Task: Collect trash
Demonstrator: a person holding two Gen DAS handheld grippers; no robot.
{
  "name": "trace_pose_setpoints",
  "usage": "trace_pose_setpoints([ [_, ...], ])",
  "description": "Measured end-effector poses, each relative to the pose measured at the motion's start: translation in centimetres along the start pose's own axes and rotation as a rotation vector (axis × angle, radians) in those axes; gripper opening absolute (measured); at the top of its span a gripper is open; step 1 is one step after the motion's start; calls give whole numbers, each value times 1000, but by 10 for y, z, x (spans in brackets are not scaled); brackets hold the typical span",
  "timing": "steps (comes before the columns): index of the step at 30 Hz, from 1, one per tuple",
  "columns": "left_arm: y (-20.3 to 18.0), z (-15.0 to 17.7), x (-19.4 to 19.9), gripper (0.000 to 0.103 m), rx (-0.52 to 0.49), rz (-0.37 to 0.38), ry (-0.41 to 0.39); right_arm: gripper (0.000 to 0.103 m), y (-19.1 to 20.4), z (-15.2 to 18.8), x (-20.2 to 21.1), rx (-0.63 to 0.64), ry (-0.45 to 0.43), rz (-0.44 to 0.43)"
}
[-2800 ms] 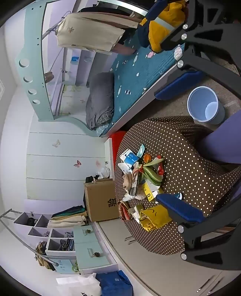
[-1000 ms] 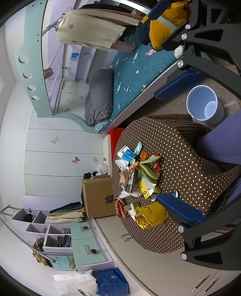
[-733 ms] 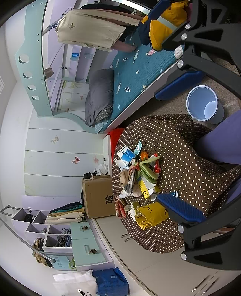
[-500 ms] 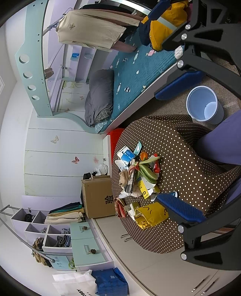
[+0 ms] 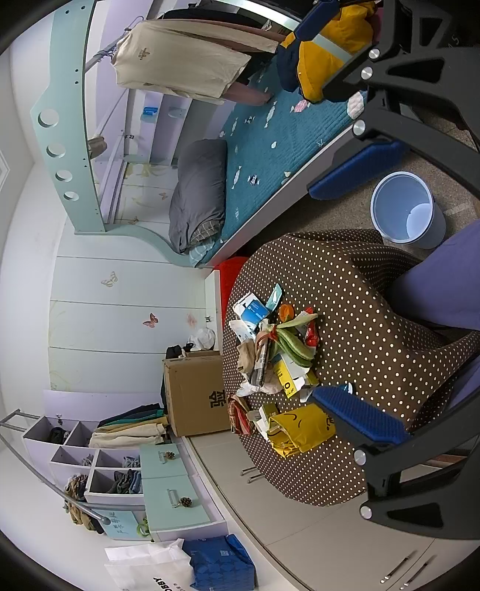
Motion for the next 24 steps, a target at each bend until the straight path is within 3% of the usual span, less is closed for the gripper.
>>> trace_pose_setpoints([
  [13, 6, 0, -5, 99, 12, -8, 23, 97, 1, -1, -5, 2, 24, -13],
  [24, 41, 0, -34, 99, 57, -46, 85, 97, 28, -5, -40, 26, 95, -67],
])
Point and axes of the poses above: each gripper's, at about its wrist camera, not at the fingertips, and x roughly against the way its jaws point, y to its left, z to its underside, the point moved 2 cm from there along -x, roughly the way its jaws point
